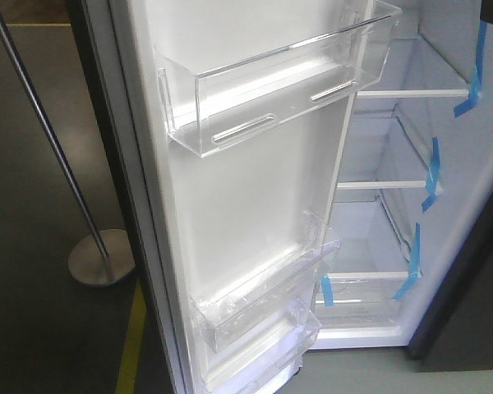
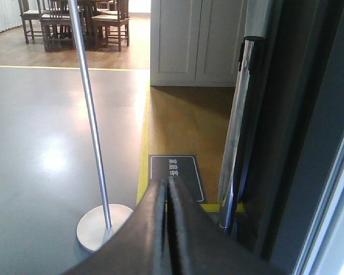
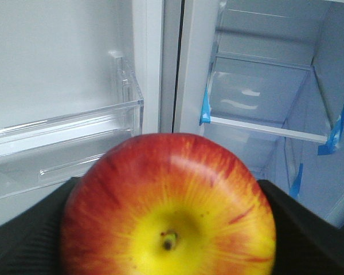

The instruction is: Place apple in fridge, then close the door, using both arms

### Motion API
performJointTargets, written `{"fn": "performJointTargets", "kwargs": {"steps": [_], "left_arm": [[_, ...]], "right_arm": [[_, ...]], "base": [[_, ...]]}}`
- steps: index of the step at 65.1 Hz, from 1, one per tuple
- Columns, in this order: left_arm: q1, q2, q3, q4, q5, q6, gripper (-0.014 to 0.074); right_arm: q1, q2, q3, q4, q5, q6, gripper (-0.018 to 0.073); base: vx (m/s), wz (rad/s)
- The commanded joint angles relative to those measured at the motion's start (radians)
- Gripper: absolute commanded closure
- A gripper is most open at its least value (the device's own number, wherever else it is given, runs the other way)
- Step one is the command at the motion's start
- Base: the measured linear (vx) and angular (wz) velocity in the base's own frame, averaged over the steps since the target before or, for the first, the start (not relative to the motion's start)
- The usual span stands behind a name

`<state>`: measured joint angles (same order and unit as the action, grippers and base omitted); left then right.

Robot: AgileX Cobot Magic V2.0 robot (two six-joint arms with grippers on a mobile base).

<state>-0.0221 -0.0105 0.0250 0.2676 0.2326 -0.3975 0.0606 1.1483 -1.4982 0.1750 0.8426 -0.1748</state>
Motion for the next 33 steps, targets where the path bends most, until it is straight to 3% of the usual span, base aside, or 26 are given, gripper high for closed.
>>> {"fn": "performJointTargets", "kwargs": {"steps": [1,33], "left_arm": [[0.002,-0.015,-0.019,0.002,-0.074,-0.001,0.0603],[0.002,-0.015,-0.019,0.002,-0.074,-0.001,0.0603]], "right_arm": [[-0.003,-0.017,-0.031,0.006,-0.083,-0.003,0.0356],[-0.003,-0.017,-0.031,0.006,-0.083,-0.003,0.0356]], "base": [[0.0,0.0],[0.0,0.0]]}}
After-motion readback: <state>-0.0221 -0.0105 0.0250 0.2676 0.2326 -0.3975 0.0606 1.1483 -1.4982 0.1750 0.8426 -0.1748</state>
